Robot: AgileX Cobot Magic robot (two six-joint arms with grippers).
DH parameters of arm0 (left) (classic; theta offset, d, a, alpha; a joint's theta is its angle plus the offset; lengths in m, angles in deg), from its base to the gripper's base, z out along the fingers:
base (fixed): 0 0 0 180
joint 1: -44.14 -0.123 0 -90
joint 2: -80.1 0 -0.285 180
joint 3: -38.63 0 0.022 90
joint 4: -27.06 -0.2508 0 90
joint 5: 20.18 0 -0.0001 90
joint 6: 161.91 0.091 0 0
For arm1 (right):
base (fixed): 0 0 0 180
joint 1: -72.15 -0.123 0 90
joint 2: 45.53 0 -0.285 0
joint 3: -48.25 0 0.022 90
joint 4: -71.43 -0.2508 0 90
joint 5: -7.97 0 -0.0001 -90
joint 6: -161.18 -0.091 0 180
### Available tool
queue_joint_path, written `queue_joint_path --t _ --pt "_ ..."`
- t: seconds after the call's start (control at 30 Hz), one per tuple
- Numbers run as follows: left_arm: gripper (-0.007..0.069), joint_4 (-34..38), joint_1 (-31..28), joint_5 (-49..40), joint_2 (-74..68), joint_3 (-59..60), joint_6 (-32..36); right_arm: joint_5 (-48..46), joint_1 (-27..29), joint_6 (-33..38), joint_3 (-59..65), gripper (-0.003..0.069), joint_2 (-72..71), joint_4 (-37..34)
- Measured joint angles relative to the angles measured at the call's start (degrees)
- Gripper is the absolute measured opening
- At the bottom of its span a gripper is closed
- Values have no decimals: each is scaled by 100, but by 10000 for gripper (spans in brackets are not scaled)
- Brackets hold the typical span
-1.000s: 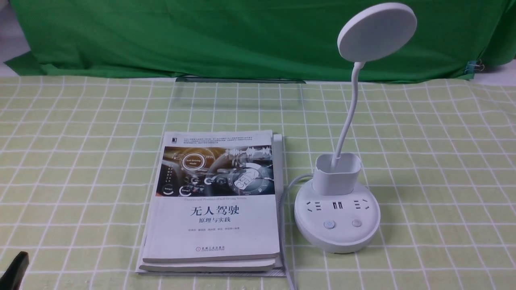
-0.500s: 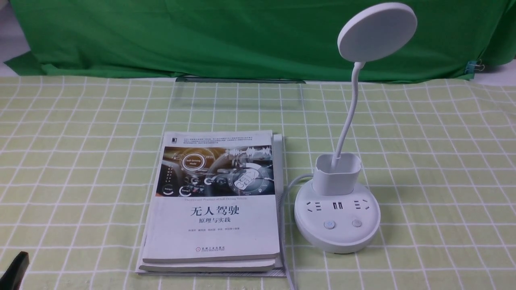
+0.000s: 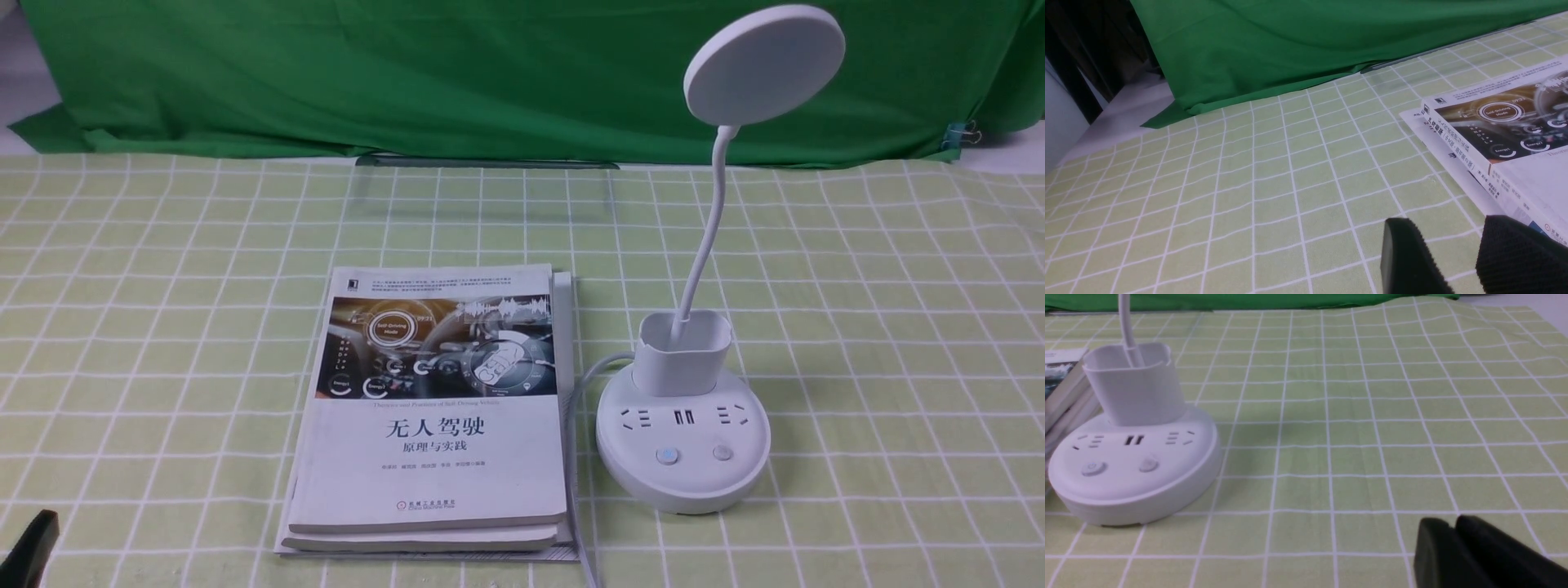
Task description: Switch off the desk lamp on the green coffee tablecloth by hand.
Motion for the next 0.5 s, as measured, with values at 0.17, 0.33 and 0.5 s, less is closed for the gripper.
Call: queue_joint_path --t 0.17,0.33,0.5 --pt "243 0 0 0 0 0 0 0 0 0 0 144 0 0" --pt "243 0 0 0 0 0 0 0 0 0 0 155 0 0" --pt "243 0 0 0 0 0 0 0 0 0 0 163 0 0"
